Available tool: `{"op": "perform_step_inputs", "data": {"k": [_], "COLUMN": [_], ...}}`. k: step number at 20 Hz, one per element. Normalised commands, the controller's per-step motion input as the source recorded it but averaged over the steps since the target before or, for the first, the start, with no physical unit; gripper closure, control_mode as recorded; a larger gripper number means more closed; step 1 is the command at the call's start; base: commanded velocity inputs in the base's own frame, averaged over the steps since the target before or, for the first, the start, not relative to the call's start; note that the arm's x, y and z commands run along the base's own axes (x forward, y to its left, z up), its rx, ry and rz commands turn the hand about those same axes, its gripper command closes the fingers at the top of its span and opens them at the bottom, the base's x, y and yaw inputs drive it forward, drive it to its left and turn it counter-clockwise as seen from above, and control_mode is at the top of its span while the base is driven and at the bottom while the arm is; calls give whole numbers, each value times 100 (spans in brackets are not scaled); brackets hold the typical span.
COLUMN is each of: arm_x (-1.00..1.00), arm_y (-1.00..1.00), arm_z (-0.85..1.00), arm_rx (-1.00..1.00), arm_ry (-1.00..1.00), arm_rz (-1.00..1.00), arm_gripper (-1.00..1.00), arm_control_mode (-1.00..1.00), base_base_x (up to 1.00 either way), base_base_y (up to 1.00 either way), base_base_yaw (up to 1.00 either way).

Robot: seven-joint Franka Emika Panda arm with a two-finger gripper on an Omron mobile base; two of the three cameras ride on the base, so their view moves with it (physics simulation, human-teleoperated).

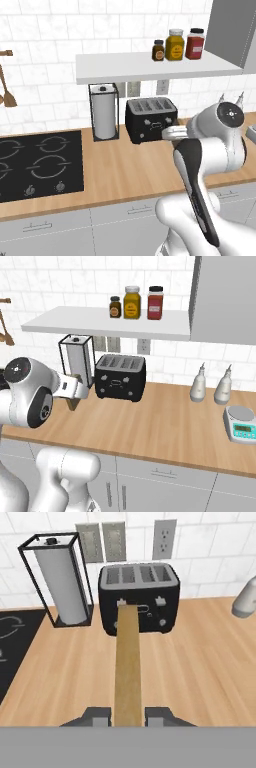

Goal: Start the toaster. Once the lever pops up, take the bread to the plate on the dining counter.

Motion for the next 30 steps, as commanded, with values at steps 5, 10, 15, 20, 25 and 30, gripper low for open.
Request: {"op": "perform_step_inputs", "data": {"k": [5, 10, 15, 20, 25, 30], "arm_x": [-32, -41, -44, -43, 0, 0], "arm_y": [0, 0, 0, 0, 0, 0], "arm_z": [0, 0, 0, 0, 0, 0], "arm_rx": [0, 0, 0, 0, 0, 0], "arm_ry": [-5, -2, -1, 0, 0, 0], "arm_rz": [0, 0, 0, 0, 0, 0], "arm_gripper": [100, 100, 100, 100, 100, 100], "arm_control_mode": [-100, -100, -100, -100, 100, 100], "base_base_x": [0, 0, 0, 0, -64, -72], "base_base_y": [0, 0, 0, 0, 0, -30], "base_base_yaw": [0, 0, 0, 0, -18, -48]}}
